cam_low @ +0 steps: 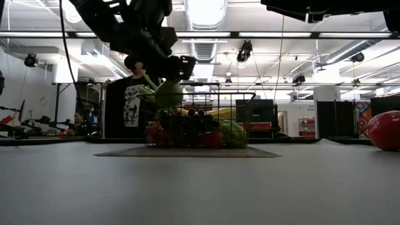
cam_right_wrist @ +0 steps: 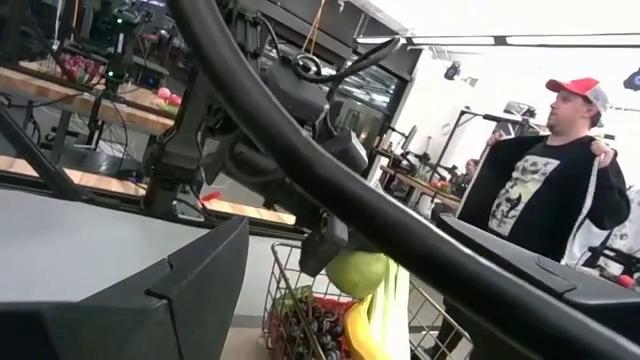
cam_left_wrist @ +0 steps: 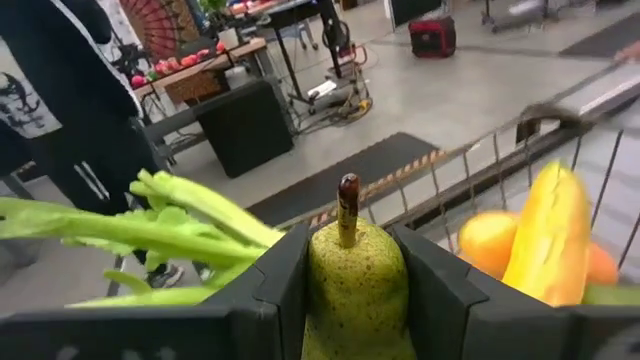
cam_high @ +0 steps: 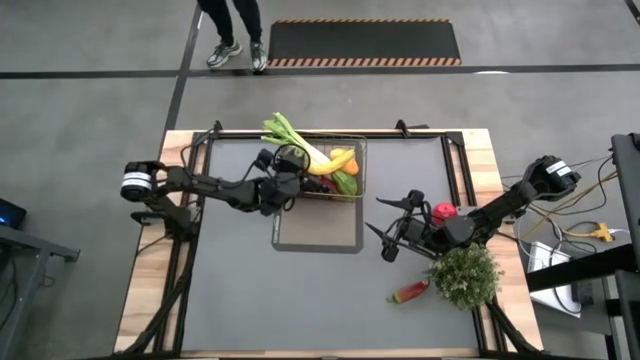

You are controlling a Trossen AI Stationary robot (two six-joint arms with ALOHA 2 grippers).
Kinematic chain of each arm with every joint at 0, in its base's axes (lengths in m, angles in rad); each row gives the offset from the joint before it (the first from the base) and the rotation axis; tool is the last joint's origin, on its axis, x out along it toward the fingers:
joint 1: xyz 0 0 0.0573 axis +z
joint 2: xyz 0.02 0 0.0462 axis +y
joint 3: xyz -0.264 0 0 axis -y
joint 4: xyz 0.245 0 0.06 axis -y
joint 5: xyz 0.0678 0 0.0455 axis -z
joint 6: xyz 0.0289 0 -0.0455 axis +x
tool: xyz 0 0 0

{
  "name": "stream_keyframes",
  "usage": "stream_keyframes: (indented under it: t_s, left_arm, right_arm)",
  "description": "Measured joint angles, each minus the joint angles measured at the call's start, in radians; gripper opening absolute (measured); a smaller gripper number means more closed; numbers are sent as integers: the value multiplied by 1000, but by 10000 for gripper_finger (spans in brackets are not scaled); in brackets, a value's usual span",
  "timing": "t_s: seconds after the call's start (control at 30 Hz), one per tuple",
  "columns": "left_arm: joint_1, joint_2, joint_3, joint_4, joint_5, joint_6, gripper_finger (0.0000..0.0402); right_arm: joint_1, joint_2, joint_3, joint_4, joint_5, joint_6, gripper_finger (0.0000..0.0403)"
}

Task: Build produce basket
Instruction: Put the pear into the wire basket, then put the red chili pepper into the wire basket

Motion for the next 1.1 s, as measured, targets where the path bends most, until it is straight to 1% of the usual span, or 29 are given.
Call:
stream_keyframes:
  t_s: [0.1,0.27,0.4,0.53,0.7,0.93,1.1]
  left_arm:
    - [4,0,-1,-62,-3,-38,106]
    - [15,5,-1,-153,-3,-156,114]
    - [18,7,-1,-153,4,-166,116]
    - [18,7,-1,-155,6,-216,126]
    - [20,7,-1,-158,7,-212,154]
    - [17,4,-1,-160,9,-211,208]
    - [-17,-32,0,-209,14,-183,233]
  right_arm:
    - [0,0,0,-18,0,7,303]
    - [0,0,0,-41,-1,27,309]
    - [0,0,0,-44,-1,27,307]
    - [0,0,0,-44,-1,25,308]
    - [0,0,0,-44,-1,25,315]
    - [0,-2,0,-44,0,58,316]
    - [0,-20,11,-47,0,93,317]
